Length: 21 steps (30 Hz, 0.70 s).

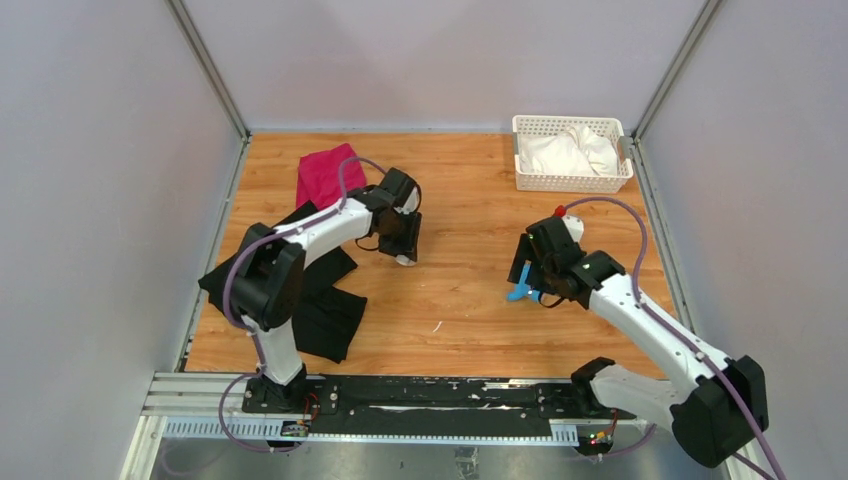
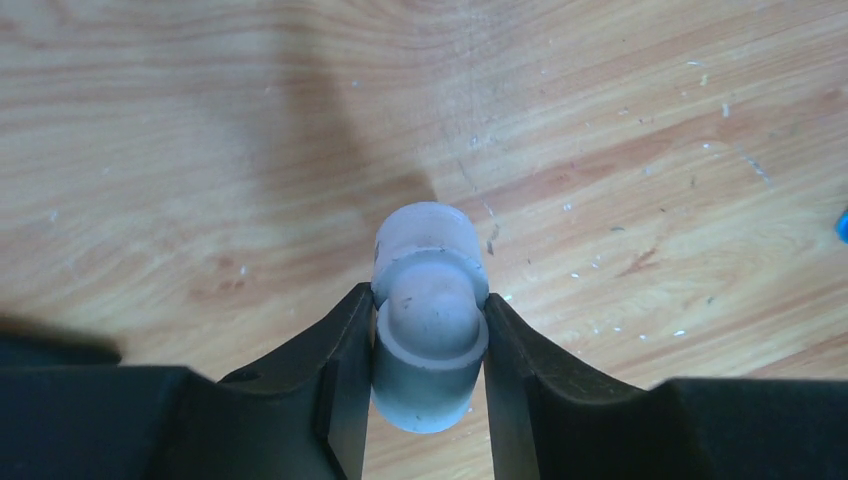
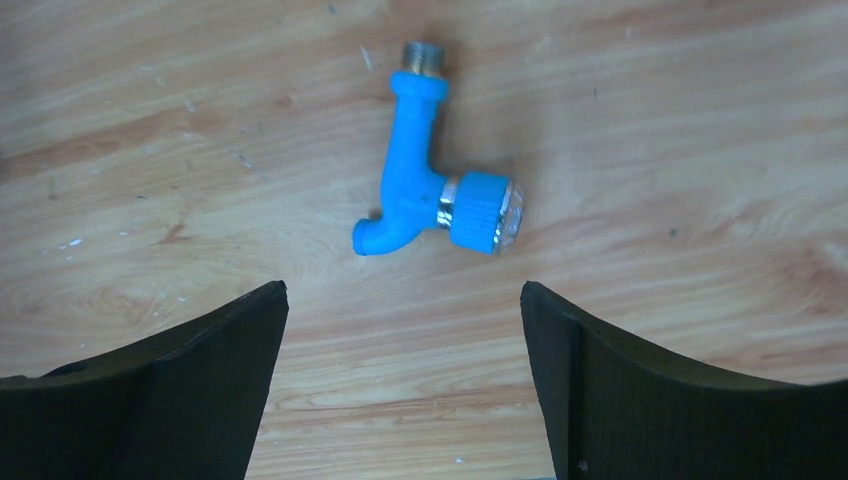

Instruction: Install the water faucets

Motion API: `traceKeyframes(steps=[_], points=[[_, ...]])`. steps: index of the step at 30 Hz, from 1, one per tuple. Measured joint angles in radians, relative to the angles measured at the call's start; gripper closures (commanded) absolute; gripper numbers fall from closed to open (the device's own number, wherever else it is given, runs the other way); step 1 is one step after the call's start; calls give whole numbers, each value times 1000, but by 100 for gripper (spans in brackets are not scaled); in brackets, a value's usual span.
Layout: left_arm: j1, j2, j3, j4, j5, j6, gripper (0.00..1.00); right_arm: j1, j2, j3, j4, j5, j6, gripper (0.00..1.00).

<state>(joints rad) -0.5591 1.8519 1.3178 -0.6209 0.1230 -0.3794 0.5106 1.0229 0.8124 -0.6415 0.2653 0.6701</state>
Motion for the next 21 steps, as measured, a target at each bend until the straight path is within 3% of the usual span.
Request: traceKeyframes(steps=[7, 11, 21], points=[[-1, -159, -82, -14, -179, -56, 100, 6, 69, -112, -14, -9, 216, 17], [0, -122, -81, -34, -262, -63, 100, 6, 127, -130, 10, -16, 305, 20], [0, 6, -26, -69, -288, -105, 81, 6, 238, -114, 91, -11, 540, 36]])
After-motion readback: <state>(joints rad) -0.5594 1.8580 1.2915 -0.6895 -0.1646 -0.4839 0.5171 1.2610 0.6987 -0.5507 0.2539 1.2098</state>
